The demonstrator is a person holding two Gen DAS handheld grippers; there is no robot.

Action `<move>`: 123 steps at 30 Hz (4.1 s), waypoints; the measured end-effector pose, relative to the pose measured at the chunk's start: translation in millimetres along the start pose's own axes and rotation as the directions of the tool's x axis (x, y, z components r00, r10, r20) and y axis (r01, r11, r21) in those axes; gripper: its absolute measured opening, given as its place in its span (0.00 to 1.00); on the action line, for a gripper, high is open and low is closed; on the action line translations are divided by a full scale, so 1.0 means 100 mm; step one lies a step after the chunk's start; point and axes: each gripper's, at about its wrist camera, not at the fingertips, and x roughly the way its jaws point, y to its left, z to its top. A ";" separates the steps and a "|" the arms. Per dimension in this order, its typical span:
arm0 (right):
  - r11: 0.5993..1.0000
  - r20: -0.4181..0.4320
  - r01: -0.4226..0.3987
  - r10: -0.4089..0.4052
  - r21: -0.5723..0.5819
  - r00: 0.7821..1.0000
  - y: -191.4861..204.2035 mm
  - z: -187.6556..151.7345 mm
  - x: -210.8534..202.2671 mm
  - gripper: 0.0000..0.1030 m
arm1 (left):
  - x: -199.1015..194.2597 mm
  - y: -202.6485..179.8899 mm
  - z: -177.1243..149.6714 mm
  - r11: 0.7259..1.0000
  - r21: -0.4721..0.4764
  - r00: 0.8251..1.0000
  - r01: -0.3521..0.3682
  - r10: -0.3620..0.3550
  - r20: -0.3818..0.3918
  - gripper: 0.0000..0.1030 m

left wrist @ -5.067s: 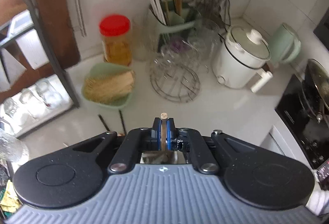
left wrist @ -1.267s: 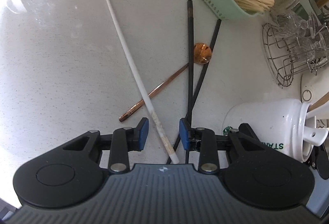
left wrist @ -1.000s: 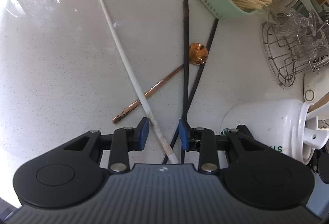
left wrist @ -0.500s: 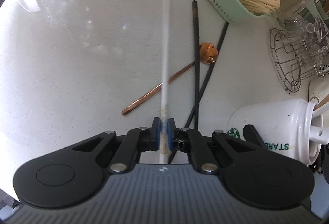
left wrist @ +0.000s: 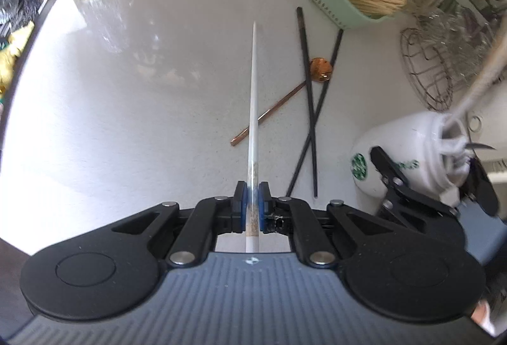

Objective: Organize utensils
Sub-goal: 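Lift the white chopstick with the left tool up toward the jar, then lower the white chopstick into the jar and open the left tool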

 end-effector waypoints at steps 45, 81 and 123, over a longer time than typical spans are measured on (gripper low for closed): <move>1.000 0.015 -0.001 0.001 0.010 1.000 0.18 -0.02 -0.03 0.89 | -2.07 -1.04 0.52 0.826 0.563 0.995 -0.010 0.062 -0.074 0.07; 0.999 0.046 -0.039 0.040 -0.016 0.998 0.16 -0.05 -0.05 0.89 | -2.15 -2.43 0.63 0.648 0.761 0.992 0.039 0.065 -0.105 0.07; 0.998 0.036 -0.054 0.055 -0.023 0.998 0.14 -0.05 -0.05 0.89 | -1.29 -2.65 0.75 0.638 0.770 0.992 0.006 0.094 -0.085 0.42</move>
